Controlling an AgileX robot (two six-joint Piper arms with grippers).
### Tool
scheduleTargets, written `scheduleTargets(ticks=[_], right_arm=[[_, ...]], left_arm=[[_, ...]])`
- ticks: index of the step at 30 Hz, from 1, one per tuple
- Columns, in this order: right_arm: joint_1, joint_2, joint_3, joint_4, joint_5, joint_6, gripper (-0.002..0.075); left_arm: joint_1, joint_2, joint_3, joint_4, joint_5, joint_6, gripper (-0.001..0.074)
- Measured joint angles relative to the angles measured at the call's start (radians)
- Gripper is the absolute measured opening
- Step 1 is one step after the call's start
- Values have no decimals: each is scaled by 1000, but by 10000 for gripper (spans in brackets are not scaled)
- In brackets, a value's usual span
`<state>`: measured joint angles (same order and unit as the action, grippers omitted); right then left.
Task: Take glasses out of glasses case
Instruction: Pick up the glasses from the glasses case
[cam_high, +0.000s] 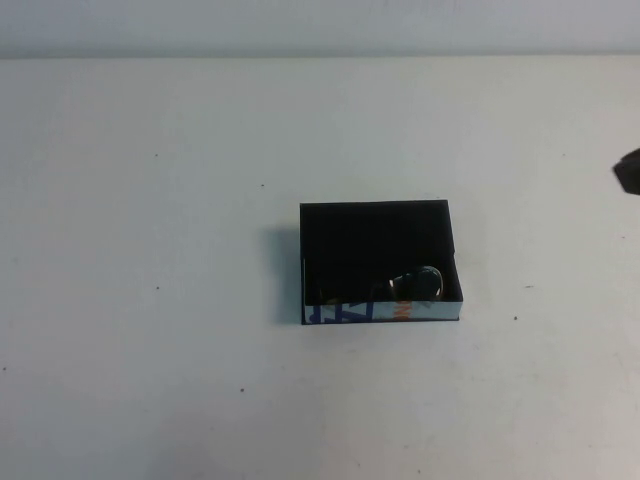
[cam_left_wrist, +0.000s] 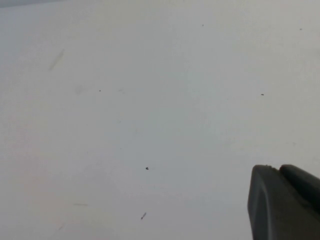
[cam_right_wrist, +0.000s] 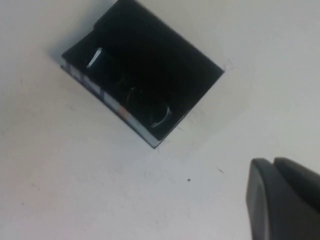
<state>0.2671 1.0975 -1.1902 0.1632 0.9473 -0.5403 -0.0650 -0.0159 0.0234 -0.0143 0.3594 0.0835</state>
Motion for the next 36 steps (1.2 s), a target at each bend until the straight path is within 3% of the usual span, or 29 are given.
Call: scheduleTargets(ticks=[9,22,27,31,36], right_arm=[[94,373,-313,-18,263,-367,-18],[243,750,-520,-91,284,-742,-18],[265,859,-569,-85,284,-728,-18],[269,928,-617,-64,271,-554,0],[269,982,-647,-60,261,-477,139]], left_arm=[[0,0,0,0,0,0,-4],[0,0,0,0,0,0,-4],[0,0,0,0,0,0,-4],[0,0,0,0,0,0,-4],[0,0,0,0,0,0,-4]])
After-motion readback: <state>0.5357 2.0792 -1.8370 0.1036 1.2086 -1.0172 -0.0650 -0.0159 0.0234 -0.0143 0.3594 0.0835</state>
